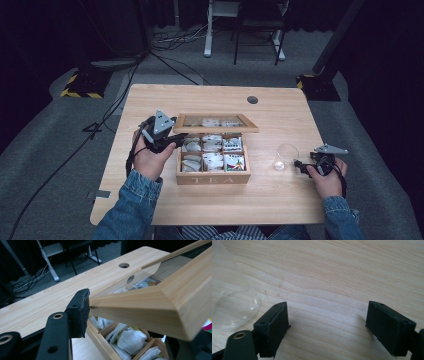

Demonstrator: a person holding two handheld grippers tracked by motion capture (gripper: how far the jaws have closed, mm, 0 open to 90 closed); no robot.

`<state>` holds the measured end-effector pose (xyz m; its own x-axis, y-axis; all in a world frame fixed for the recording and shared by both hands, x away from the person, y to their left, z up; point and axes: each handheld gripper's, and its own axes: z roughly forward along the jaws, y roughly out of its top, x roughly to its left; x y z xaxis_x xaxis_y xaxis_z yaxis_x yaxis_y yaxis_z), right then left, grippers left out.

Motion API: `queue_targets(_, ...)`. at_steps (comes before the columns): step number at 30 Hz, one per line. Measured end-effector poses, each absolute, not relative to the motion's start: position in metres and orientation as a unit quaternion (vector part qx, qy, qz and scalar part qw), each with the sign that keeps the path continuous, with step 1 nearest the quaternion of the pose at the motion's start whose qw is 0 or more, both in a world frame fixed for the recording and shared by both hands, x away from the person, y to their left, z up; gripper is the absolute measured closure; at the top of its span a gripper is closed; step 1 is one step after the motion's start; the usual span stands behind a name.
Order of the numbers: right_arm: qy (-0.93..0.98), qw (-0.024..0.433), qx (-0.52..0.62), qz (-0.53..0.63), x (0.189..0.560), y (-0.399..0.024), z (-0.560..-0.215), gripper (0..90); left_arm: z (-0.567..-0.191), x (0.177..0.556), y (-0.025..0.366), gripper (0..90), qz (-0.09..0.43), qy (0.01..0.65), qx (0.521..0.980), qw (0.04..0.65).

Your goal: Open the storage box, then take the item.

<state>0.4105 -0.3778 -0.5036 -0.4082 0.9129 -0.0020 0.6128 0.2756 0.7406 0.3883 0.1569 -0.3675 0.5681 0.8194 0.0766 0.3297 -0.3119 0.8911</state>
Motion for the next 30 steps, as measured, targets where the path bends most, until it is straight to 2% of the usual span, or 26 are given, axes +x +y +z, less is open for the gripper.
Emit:
queue_targets(6, 0.763, 0.223, 0.502, 0.34, 0.408, -0.379, -0.503, 20.6, -0.367, 0.389, 0.157, 44.7, 0.271, 0.378, 0.764, 0.448)
queue_targets(9, 0.752, 0.216, 0.513, 0.352, 0.406, -0.381, -0.503, 24.3, -0.366, 0.389, 0.157, 44.7, 0.267, 0.379, 0.766, 0.446)
queue_targets(13, 0.764, 0.212, 0.508, 0.336, 0.402, -0.384, -0.498, 34.0, -0.366, 0.39, 0.157, 44.7, 0.268, 0.377, 0.766, 0.446)
queue_targets(16, 0.765, 0.235, 0.502, 0.327, 0.401, -0.383, -0.493, 35.8, -0.366, 0.389, 0.157, 44.7, 0.266, 0.378, 0.767, 0.445)
queue_targets(22, 0.76, 0.234, 0.509, 0.329, 0.399, -0.384, -0.483, 41.4, -0.366, 0.388, 0.158, 44.7, 0.263, 0.379, 0.767, 0.446)
queue_targets(27, 0.752, 0.21, 0.522, 0.343, 0.395, -0.391, -0.476, 47.0, -0.365, 0.388, 0.157, 44.6, 0.264, 0.379, 0.767, 0.446)
queue_targets(30, 0.745, 0.22, 0.521, 0.353, 0.393, -0.393, -0.468, 47.0, -0.365, 0.389, 0.158, 44.6, 0.263, 0.378, 0.767, 0.447)
